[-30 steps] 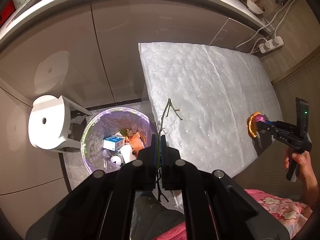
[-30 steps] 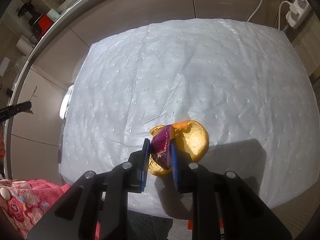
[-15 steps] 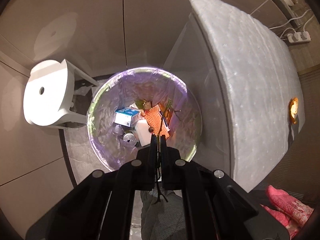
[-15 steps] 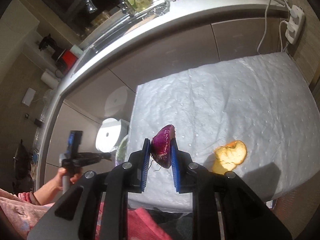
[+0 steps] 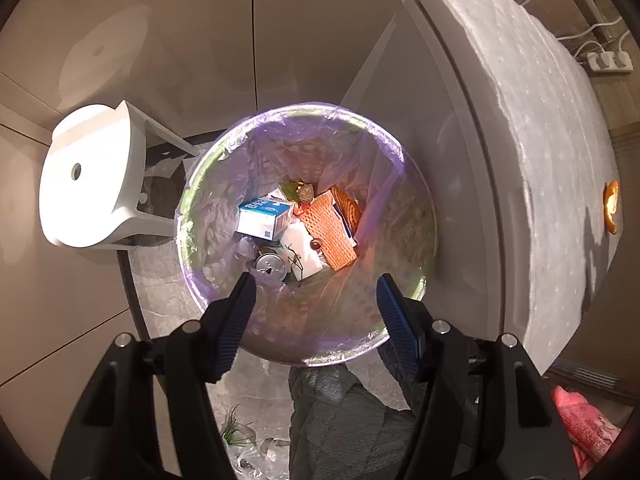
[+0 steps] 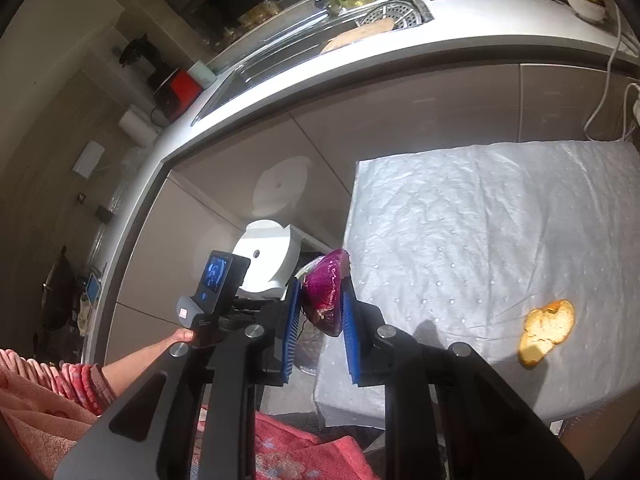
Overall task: Collect trash
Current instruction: 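Drop the leafy stem into the bin with the left tool while the right tool carries the onion slice, then drop the purple onion slice into the bin with the right tool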
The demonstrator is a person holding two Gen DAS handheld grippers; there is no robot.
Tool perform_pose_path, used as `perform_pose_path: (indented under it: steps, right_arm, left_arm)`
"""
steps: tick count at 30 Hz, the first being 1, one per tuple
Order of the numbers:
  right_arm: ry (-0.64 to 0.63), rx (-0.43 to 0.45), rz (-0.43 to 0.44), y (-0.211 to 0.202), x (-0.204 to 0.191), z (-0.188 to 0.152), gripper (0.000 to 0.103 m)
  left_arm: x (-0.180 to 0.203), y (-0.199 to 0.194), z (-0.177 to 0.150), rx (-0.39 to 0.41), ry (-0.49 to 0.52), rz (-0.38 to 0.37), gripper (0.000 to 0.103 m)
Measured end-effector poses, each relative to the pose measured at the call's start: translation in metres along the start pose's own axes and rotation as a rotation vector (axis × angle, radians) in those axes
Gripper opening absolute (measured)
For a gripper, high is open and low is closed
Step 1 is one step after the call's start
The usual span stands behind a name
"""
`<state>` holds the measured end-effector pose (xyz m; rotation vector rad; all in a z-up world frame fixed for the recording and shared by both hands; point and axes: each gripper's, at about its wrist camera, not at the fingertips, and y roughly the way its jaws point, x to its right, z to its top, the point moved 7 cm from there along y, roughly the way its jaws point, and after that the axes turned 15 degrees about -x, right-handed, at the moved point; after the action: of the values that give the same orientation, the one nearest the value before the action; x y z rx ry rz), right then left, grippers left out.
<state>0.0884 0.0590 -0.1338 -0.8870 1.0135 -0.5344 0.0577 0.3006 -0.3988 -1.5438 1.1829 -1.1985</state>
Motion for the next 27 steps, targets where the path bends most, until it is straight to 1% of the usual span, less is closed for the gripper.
perform_pose_path:
  steps: [3,5,7,9,12,13,15,17,19,20,21,23,25,27]
  right_arm:
    - [-0.048,-0.048,0.021,0.029,-0.02,0.002,0.021]
    - [-0.074,-0.087,0.039,0.054,-0.032,0.004,0.021]
    - [-0.099,-0.132,0.04,0.082,-0.041,0.005,0.021]
    - [-0.123,-0.183,0.044,0.111,-0.05,0.004,0.021]
    - [-0.166,-0.26,0.019,0.154,-0.06,0.001,0.021]
    - [-0.176,-0.283,0.011,0.167,-0.061,-0.001,0.021]
    - [-0.194,-0.325,-0.005,0.191,-0.065,-0.004,0.021]
    - [-0.218,-0.356,-0.025,0.211,-0.069,-0.006,0.021]
    - [-0.233,-0.393,-0.064,0.229,-0.07,-0.009,0.023]
    - [-0.234,-0.404,-0.08,0.235,-0.068,-0.009,0.027]
    - [-0.231,-0.412,-0.083,0.239,-0.067,-0.01,0.038]
    - [-0.22,-0.412,-0.086,0.241,-0.066,-0.01,0.048]
    - [-0.207,-0.394,-0.071,0.233,-0.065,-0.009,0.051]
    - [-0.182,-0.361,-0.07,0.218,-0.061,-0.003,0.055]
  left_arm:
    - [-0.001,-0.034,-0.01,0.069,0.005,-0.023,0.06]
    - [-0.002,-0.062,-0.019,0.119,0.009,-0.018,0.061]
    - [-0.002,-0.092,-0.03,0.174,0.009,-0.01,0.069]
    - [-0.001,-0.122,-0.04,0.234,0.008,0.006,0.07]
    - [-0.004,-0.157,-0.054,0.3,-0.01,0.039,0.081]
    - [-0.007,-0.166,-0.058,0.321,-0.013,0.049,0.083]
    - [-0.009,-0.18,-0.066,0.343,-0.014,0.067,0.085]
    - [-0.014,-0.188,-0.073,0.351,-0.022,0.1,0.085]
    - [-0.022,-0.19,-0.079,0.352,-0.036,0.13,0.085]
    - [-0.027,-0.19,-0.081,0.35,-0.043,0.129,0.085]
    - [-0.03,-0.189,-0.083,0.345,-0.053,0.127,0.085]
    - [-0.034,-0.187,-0.087,0.338,-0.071,0.121,0.085]
    - [-0.036,-0.185,-0.088,0.333,-0.077,0.115,0.085]
    - [-0.034,-0.185,-0.088,0.333,-0.073,0.109,0.085]
